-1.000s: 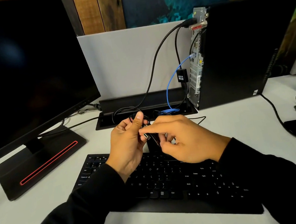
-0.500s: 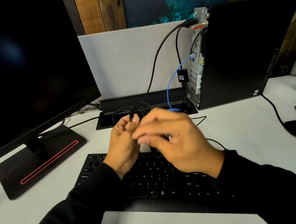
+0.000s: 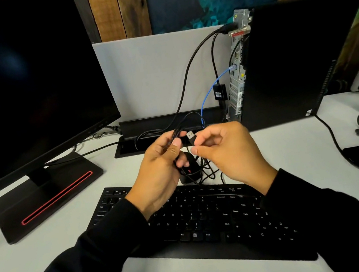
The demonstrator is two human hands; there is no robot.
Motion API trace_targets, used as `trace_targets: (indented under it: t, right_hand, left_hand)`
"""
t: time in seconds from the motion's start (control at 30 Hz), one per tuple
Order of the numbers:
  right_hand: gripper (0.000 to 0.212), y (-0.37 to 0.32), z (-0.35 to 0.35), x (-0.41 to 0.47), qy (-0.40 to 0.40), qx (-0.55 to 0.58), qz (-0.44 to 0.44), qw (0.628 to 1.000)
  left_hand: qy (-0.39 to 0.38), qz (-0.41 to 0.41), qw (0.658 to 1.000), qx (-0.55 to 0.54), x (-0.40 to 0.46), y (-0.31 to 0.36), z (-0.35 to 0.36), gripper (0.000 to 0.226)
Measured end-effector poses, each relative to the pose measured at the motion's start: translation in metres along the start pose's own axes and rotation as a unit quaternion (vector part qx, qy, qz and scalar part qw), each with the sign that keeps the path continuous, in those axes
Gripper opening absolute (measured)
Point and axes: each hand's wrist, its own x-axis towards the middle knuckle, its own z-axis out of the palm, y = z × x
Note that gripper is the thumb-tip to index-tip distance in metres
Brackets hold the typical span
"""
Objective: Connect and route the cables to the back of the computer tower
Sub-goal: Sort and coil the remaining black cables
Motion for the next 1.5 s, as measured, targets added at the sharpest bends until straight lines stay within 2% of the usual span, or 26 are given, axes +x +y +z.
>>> trace_targets:
  t: [0.07, 0.13, 0.2, 0.3, 0.43, 0.53, 0.57, 0.63, 0.67, 0.7, 0.73, 0.8, 0.9, 1.0, 1.1, 1.23, 1.33, 1.4, 1.5]
  right_hand:
    - [0.014, 0.000, 0.002, -0.004, -0.048, -0.042, -0.009, 0.998]
    - [0.022, -0.002, 0.004, -0.008, -0.061, -0.068, -0.030, 0.995]
    - [0.024, -0.002, 0.005, -0.009, -0.033, -0.045, -0.065, 0.996]
    - [0.024, -0.004, 0.008, -0.010, 0.044, -0.003, -0.113, 0.993]
    - [0.033, 0.003, 0.004, -0.004, 0.142, -0.191, -0.216, 0.947]
    - [0.038, 0.003, -0.009, 0.004, 0.147, -0.173, -0.247, 0.942]
    - [0.046, 0.005, -0.013, 0.007, 0.124, -0.149, -0.226, 0.955]
    - [0.079, 0.009, -0.020, 0.013, 0.011, -0.037, -0.080, 0.996]
    - [0.090, 0.011, -0.022, 0.014, -0.059, 0.066, 0.009, 0.996]
    - [0.094, 0.017, -0.024, 0.015, -0.121, 0.169, 0.076, 0.975]
    - [0.089, 0.023, -0.023, 0.015, -0.170, 0.253, 0.116, 0.945]
    - [0.062, 0.028, -0.019, 0.013, -0.219, 0.341, 0.129, 0.905]
    - [0.038, 0.023, -0.012, 0.009, -0.213, 0.363, 0.115, 0.900]
    - [0.012, 0.015, -0.011, 0.009, -0.191, 0.407, 0.117, 0.886]
    - [0.021, 0.011, -0.013, 0.007, -0.150, 0.449, 0.129, 0.871]
    - [0.017, 0.008, -0.008, 0.001, -0.155, 0.527, 0.161, 0.820]
    - [0.006, 0.009, -0.011, 0.002, -0.174, 0.489, 0.145, 0.843]
    - [0.014, 0.008, -0.014, 0.004, -0.173, 0.457, 0.141, 0.861]
    - [0.017, 0.009, -0.016, 0.008, -0.124, 0.449, 0.159, 0.870]
  left_hand:
    - [0.007, -0.004, 1.000, -0.014, 0.000, 0.000, 0.000, 0.022]
    - [-0.005, -0.008, 1.000, -0.011, -0.002, -0.001, -0.001, 0.026]
    - [-0.032, -0.010, 0.999, 0.017, -0.003, -0.001, -0.001, 0.034]
    - [-0.050, -0.016, 0.998, 0.042, -0.006, -0.002, 0.002, 0.030]
    - [0.002, -0.033, 0.999, 0.041, -0.010, 0.003, 0.009, 0.025]
    - [0.049, -0.068, 0.997, -0.003, -0.008, 0.013, 0.011, 0.034]
    - [0.059, -0.071, 0.995, -0.024, -0.007, 0.017, 0.012, 0.036]
    - [0.071, -0.072, 0.993, -0.068, -0.005, 0.022, 0.013, 0.038]
    - [0.073, -0.079, 0.990, -0.090, -0.004, 0.024, 0.013, 0.038]
    - [0.071, -0.090, 0.988, -0.108, -0.003, 0.027, 0.014, 0.035]
    - [0.064, -0.106, 0.984, -0.126, -0.003, 0.029, 0.014, 0.034]
    - [0.033, -0.137, 0.975, -0.171, -0.002, 0.031, 0.012, 0.036]
    - [0.009, -0.156, 0.967, -0.203, -0.001, 0.029, 0.010, 0.036]
    - [0.056, -0.116, 0.973, -0.190, 0.006, 0.026, 0.003, 0.017]
    - [0.116, -0.045, 0.982, -0.143, 0.015, 0.023, -0.012, 0.004]
    - [0.167, -0.005, 0.981, -0.101, 0.018, 0.021, -0.022, 0.013]
    - [0.200, 0.029, 0.976, -0.081, 0.021, 0.027, -0.026, 0.019]
    - [0.204, 0.045, 0.975, -0.074, 0.022, 0.031, -0.029, 0.020]
    - [0.174, 0.042, 0.982, -0.062, 0.025, 0.031, -0.027, 0.026]
